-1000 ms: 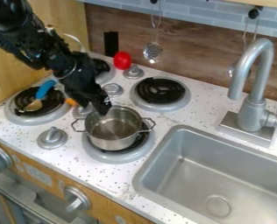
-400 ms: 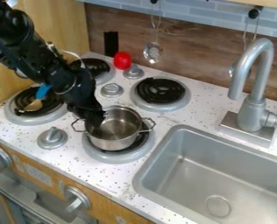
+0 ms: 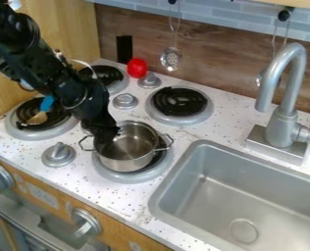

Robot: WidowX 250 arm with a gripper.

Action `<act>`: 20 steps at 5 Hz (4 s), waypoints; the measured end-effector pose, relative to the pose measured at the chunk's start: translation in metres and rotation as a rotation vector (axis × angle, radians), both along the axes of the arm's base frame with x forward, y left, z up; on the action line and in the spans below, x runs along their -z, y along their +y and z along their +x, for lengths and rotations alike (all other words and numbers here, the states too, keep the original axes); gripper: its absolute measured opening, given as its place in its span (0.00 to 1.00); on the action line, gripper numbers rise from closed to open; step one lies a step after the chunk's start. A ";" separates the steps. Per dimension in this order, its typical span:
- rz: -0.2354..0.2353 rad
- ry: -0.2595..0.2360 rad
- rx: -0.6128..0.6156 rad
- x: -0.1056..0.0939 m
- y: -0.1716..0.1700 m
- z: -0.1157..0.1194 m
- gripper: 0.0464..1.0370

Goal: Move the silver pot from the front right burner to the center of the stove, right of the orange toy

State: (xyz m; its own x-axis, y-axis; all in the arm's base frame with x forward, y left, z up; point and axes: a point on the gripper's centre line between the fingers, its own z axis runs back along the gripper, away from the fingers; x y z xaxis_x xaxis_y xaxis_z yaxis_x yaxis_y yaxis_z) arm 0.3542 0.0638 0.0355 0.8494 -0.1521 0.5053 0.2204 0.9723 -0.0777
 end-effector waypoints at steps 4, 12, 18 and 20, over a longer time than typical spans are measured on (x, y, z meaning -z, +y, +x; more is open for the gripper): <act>-0.138 -0.067 -0.292 -0.049 0.050 0.070 0.06; -0.068 0.015 -0.384 -0.002 0.089 0.092 0.06; -0.041 -0.065 -0.348 -0.047 0.090 0.080 0.97; -0.027 -0.193 -0.340 -0.081 0.100 0.070 0.97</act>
